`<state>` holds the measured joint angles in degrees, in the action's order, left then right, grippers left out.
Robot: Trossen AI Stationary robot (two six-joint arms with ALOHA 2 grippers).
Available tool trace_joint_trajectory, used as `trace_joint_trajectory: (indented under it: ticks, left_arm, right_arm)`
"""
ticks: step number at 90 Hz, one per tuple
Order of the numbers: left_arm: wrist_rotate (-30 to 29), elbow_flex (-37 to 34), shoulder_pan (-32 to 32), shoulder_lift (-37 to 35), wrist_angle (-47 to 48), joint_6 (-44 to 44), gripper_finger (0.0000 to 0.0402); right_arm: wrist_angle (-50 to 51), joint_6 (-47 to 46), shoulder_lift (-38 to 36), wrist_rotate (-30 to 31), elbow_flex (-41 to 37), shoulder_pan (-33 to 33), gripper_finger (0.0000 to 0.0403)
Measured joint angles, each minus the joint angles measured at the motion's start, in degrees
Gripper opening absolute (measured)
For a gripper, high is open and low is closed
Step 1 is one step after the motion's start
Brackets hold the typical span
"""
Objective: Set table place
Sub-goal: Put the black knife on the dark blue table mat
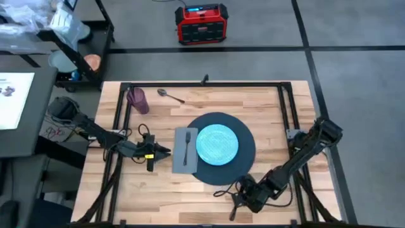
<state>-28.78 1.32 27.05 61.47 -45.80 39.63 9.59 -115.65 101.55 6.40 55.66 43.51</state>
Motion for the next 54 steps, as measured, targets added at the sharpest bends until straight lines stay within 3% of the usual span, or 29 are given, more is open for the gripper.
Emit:
trace_joint_trajectory:
  ticks: [17, 54]
  left_arm:
    - [0.1, 0.0, 0.0, 0.0, 0.0, 0.1, 0.0093]
    - [1.4, 0.0, 0.0, 0.0, 0.5, 0.0, 0.0093]
  right_arm:
    - [0.8, -1.4, 3.6, -3.7, 2.8, -0.9, 0.0111]
    - [7.3, -7.4, 4.7, -3.7, 5.2, -1.7, 0.0111]
